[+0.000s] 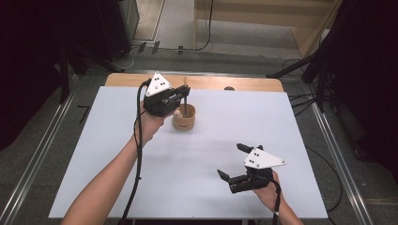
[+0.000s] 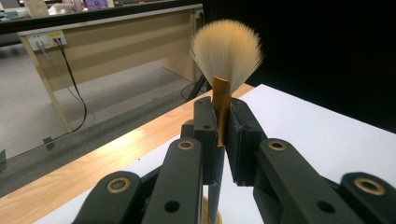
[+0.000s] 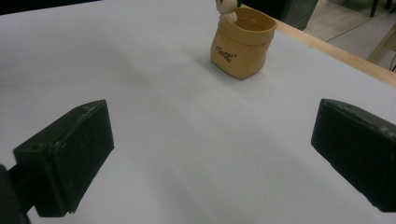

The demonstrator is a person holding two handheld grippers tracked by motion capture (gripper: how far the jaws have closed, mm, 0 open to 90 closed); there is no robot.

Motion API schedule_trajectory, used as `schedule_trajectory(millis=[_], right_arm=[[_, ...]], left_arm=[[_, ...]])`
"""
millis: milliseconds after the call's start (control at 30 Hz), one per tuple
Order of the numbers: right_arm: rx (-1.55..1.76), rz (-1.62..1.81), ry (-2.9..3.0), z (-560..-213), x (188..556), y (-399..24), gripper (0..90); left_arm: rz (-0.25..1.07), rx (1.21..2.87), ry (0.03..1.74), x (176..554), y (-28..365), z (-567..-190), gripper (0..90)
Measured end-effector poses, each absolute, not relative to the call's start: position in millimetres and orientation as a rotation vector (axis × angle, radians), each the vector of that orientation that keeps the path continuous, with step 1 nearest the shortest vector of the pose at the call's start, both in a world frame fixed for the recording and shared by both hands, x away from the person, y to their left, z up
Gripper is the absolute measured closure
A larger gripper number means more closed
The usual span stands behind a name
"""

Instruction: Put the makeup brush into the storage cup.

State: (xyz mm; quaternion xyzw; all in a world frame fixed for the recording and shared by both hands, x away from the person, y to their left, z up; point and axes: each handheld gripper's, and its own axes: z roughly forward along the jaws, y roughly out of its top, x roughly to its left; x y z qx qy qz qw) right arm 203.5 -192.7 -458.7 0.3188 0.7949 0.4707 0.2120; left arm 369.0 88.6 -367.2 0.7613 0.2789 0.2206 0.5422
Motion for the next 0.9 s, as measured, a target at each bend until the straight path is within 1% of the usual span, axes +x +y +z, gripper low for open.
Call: schedule_trajectory(millis=[667,900], right_arm=[[0.884,1.305,2.208,-458.7,203.3,-193.0,0.1],[0.885,1.311,2.206,-458.8,203.2,-193.1,0.1]], left_arm=[[0.557,1.830,0.716,391.3,81.6,-387.1,83.8],[0.548,1.833,0.741,395.8,81.9,-392.6,83.6]])
